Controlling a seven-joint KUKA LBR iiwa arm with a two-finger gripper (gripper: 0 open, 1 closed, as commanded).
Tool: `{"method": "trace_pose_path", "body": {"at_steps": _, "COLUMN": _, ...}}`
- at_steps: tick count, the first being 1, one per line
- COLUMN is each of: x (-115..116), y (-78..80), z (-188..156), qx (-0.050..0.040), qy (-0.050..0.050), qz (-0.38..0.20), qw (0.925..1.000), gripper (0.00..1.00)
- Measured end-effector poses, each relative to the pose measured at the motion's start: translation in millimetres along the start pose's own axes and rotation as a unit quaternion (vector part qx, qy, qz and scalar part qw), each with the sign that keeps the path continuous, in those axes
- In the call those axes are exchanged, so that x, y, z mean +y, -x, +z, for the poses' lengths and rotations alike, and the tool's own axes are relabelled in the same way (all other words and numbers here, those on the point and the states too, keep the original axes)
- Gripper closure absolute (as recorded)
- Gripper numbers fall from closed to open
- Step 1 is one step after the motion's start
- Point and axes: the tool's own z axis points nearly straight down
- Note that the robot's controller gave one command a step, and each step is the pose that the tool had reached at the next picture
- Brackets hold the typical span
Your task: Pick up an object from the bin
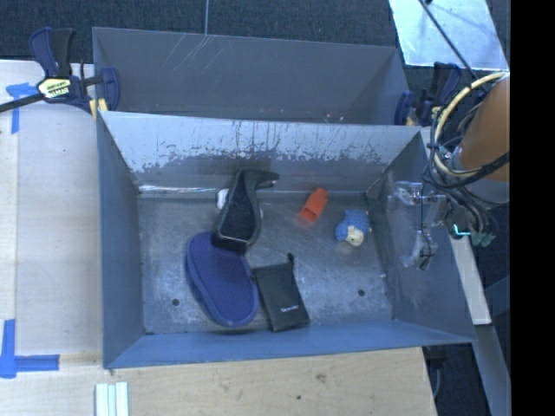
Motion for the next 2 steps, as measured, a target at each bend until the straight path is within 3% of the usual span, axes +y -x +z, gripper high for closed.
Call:
{"method": "trace_pose_path", "body": {"at_steps": 1, "x": 21.9, "y": 38.6, "z": 79.5, "qx": -0.0007, "qy": 0.001, "qz": -0.003, "qw": 1.0000, "gripper": 0.00}}
{"method": "trace_pose_path", "body": {"at_steps": 2, "x": 19.6, "y": 39.7, "z": 74.0, "qx": -0.0040, "qy": -0.001, "qz": -0.003, "qw": 1.0000, "gripper": 1.00}}
